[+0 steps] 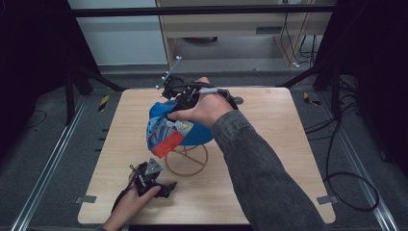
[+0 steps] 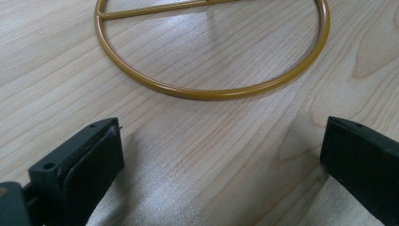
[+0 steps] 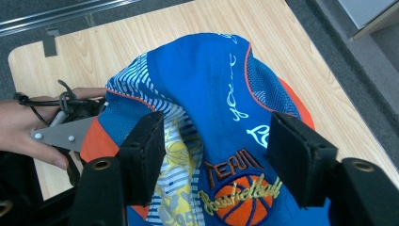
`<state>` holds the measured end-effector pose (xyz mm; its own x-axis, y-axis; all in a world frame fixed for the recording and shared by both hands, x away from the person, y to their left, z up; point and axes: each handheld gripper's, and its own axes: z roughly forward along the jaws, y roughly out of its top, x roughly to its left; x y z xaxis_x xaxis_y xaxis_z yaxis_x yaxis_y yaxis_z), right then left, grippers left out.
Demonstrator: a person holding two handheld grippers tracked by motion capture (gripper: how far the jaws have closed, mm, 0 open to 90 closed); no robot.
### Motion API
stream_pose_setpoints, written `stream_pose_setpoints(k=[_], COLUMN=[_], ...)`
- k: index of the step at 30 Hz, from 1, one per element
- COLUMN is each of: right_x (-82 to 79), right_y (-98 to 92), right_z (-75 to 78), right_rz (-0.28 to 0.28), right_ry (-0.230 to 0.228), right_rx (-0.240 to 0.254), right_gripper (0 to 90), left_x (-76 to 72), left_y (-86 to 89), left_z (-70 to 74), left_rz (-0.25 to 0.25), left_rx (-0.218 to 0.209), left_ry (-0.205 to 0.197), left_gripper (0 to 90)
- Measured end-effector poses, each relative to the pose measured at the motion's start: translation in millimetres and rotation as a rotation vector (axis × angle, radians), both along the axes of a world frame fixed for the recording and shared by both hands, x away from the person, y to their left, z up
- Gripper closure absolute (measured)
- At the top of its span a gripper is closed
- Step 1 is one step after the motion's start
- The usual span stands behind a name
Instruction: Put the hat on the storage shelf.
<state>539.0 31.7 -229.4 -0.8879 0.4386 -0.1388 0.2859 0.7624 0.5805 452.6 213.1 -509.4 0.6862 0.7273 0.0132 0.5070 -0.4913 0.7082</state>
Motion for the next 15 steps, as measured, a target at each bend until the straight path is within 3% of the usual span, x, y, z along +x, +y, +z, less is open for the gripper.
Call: stream_pose_setpoints(k=[9,15], right_x=[-2.8,-6.1], right_y=[-0.8,-5.1], right_z=[-0.3,-0.7], right_rz=[-0.016,-0.02], right_ry=[-0.008,-0.016], right_rx=[0.014,0.022], right_gripper=[18.9,12.5], left_x=[0.1,0.1], left_y=[0.1,0.0], left_z=[0.1,0.0], left_rz=[-0.002,-0.002], left_rx=[0.001,-0.001], left_ry=[0.002,0.001], left_gripper=[0.0,0.0])
